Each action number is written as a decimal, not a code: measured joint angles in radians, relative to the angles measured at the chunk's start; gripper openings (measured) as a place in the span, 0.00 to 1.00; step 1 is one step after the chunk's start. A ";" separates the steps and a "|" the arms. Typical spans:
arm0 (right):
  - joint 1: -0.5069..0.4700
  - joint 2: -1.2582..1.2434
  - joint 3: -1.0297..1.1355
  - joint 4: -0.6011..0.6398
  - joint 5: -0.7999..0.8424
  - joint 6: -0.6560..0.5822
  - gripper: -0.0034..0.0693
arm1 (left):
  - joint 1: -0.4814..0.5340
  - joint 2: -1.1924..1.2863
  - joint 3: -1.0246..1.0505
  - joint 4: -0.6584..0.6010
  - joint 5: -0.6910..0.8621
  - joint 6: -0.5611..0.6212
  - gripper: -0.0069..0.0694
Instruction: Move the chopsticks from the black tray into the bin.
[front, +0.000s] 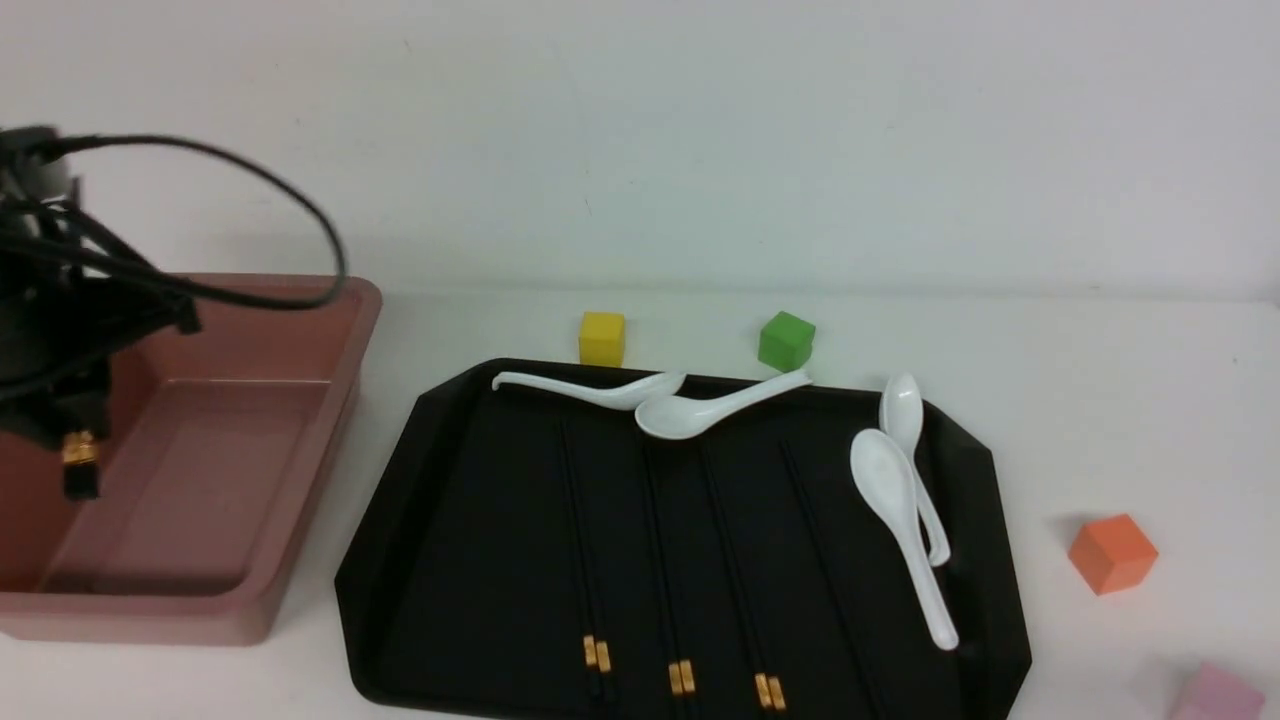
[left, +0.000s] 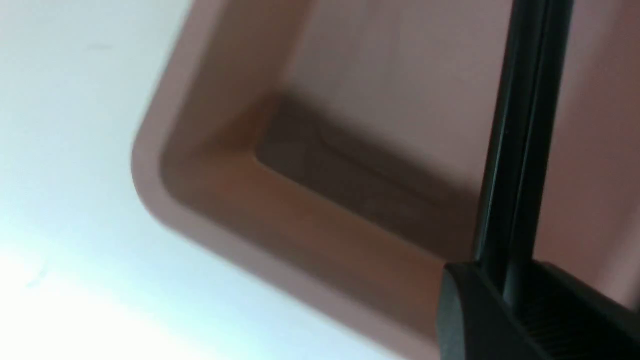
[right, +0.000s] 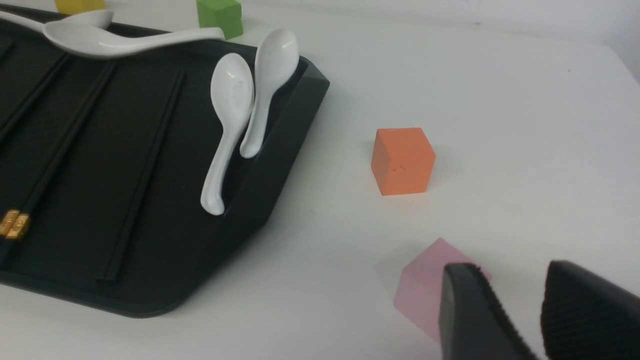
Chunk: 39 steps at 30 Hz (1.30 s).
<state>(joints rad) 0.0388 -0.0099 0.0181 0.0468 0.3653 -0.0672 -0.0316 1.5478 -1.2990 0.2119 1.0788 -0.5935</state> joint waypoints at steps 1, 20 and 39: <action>0.000 0.000 0.000 0.000 0.000 0.000 0.38 | 0.004 0.005 0.000 0.000 -0.004 0.000 0.25; 0.000 0.000 0.000 0.001 0.000 0.000 0.38 | 0.032 0.267 0.002 -0.048 -0.127 -0.033 0.27; 0.000 0.000 0.000 0.000 0.000 0.000 0.38 | 0.032 0.034 -0.014 -0.088 0.016 0.073 0.37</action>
<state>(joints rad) 0.0388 -0.0099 0.0181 0.0472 0.3653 -0.0672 0.0007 1.5813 -1.3128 0.1242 1.0944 -0.5205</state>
